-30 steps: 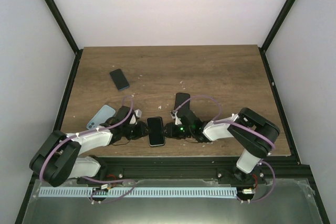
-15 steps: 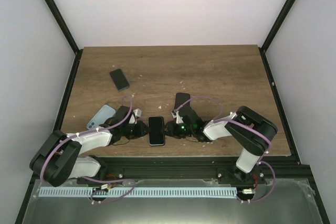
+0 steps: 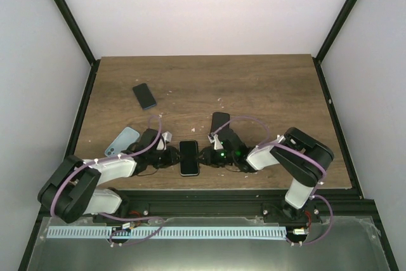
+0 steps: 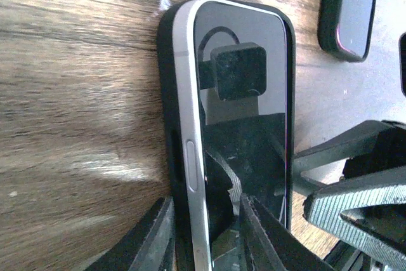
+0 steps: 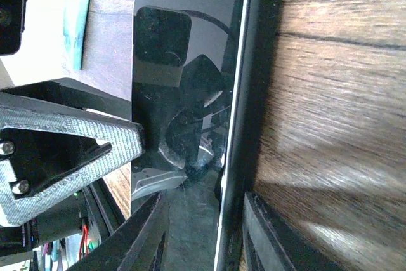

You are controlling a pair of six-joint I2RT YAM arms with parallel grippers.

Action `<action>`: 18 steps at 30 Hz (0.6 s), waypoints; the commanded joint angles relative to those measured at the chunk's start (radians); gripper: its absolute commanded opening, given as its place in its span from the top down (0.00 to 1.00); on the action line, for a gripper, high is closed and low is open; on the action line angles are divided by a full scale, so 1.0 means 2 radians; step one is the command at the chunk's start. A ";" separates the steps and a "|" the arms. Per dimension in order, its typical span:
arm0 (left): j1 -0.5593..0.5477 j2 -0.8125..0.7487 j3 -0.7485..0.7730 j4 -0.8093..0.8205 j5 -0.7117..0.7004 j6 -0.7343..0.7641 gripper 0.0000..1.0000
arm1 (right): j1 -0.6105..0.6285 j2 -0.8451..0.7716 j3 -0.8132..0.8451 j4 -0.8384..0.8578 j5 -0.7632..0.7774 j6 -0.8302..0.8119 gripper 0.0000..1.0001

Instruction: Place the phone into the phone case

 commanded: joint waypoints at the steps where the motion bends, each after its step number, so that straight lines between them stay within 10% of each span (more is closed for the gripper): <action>1: -0.013 -0.011 0.009 -0.020 0.010 0.008 0.67 | -0.007 -0.015 -0.020 0.044 -0.010 -0.005 0.67; 18: -0.013 -0.044 0.023 -0.085 -0.043 0.022 0.73 | -0.011 0.009 0.003 0.012 -0.008 -0.005 0.59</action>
